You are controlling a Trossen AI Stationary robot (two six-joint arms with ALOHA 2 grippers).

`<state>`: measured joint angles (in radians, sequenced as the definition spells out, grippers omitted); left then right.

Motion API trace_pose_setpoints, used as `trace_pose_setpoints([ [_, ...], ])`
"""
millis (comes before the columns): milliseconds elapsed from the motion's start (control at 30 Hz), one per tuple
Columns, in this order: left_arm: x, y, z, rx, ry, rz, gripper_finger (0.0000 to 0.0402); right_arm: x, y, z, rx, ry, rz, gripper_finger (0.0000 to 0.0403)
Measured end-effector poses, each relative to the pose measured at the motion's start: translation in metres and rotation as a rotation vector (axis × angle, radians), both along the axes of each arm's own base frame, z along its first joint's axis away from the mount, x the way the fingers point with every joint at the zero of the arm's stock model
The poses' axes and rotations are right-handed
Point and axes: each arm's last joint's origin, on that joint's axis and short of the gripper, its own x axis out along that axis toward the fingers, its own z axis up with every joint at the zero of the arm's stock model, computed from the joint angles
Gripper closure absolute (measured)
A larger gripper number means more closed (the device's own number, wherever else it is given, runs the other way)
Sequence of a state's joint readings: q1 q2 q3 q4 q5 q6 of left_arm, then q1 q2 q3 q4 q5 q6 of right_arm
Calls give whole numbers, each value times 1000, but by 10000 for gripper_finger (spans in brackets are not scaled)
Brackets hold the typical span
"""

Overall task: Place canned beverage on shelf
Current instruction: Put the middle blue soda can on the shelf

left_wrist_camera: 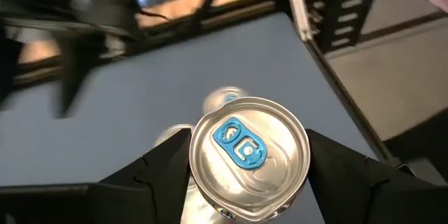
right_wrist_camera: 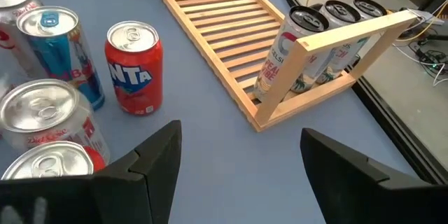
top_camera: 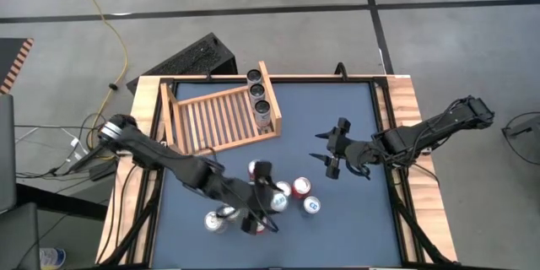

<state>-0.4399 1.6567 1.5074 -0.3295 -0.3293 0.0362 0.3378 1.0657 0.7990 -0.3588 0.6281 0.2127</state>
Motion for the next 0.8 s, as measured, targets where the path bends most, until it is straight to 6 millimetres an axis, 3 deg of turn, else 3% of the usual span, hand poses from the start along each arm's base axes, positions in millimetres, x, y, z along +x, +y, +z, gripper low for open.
trace_pose_setpoints([
  [167, -36, 27, 41, 74, -58, 101, 175, 0, 0, 0, -1, 4, 0, 127],
  [400, -88, 87, 86, 150, -122, 296, 175, 0, 0, 0, -2, 4, 0, 127],
  [600, -113, 149, 100, 198, -110, 433, 175, 0, 0, 0, -4, 7, 1, 127],
  [800, -123, 211, 85, 178, -24, 461, 175, 0, 0, -1, -5, 9, 1, 127],
])
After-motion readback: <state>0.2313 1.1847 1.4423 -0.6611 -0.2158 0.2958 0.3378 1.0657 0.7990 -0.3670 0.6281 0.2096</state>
